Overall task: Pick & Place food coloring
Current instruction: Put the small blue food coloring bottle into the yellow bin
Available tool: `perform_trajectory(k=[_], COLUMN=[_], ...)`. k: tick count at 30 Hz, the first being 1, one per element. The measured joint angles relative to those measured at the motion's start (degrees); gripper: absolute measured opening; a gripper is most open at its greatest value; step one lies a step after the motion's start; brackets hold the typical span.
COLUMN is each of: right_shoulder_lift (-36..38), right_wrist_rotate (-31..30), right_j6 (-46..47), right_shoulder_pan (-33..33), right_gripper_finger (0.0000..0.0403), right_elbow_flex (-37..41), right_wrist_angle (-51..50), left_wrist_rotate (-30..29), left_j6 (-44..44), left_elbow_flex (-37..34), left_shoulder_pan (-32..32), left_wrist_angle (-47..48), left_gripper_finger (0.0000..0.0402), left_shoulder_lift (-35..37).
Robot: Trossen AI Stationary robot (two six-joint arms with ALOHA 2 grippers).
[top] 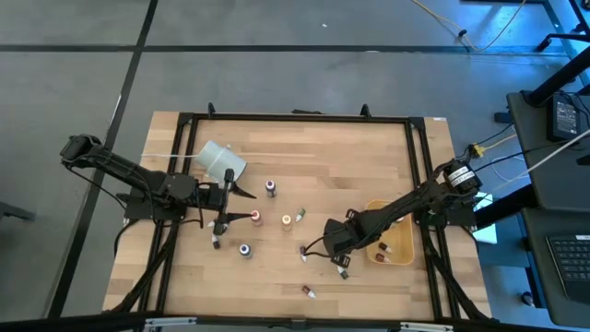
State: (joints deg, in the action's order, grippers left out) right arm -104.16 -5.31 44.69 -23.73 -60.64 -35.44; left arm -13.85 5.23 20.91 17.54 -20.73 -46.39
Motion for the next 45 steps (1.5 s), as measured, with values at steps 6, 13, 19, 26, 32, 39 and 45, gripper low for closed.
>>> perform_trajectory(k=[6,13,19,26,32,39,45], right_shoulder_lift=[0.0,0.0,-1.1,-1.9,-1.7,0.7,5.9], right_wrist_rotate=[0.0,0.0,-0.4,-0.4,-0.3,0.5,0.2], right_j6=[0.1,-1.0,-3.1,-3.4,-3.7,-4.9,-4.6], right_shoulder_pan=[0.0,0.0,-0.1,-0.1,-0.1,-0.1,-1.1], right_gripper_finger=[0.0088,0.0090,0.0091,0.0098,0.0088,0.0074,0.0078], right_elbow_flex=[0.0,0.0,-0.2,-0.2,-0.2,0.3,0.2], right_wrist_angle=[0.0,0.0,0.5,0.7,0.5,-1.6,-6.3], left_wrist_rotate=[0.0,0.0,0.0,0.0,0.0,0.0,0.0], left_j6=[0.0,0.0,0.0,0.0,0.0,0.0,0.0], left_elbow_flex=[0.0,0.0,0.0,0.0,0.0,0.0,0.0], left_shoulder_pan=[0.0,0.0,0.0,0.0,0.0,0.0,0.0], left_wrist_angle=[0.0,0.0,0.0,0.0,0.0,0.0,0.0], left_gripper_finger=[0.0226,0.0230,0.0227,0.0229,0.0228,0.0228,0.0230], left_shoulder_lift=[0.0,0.0,0.0,0.0,0.0,0.0,0.0])
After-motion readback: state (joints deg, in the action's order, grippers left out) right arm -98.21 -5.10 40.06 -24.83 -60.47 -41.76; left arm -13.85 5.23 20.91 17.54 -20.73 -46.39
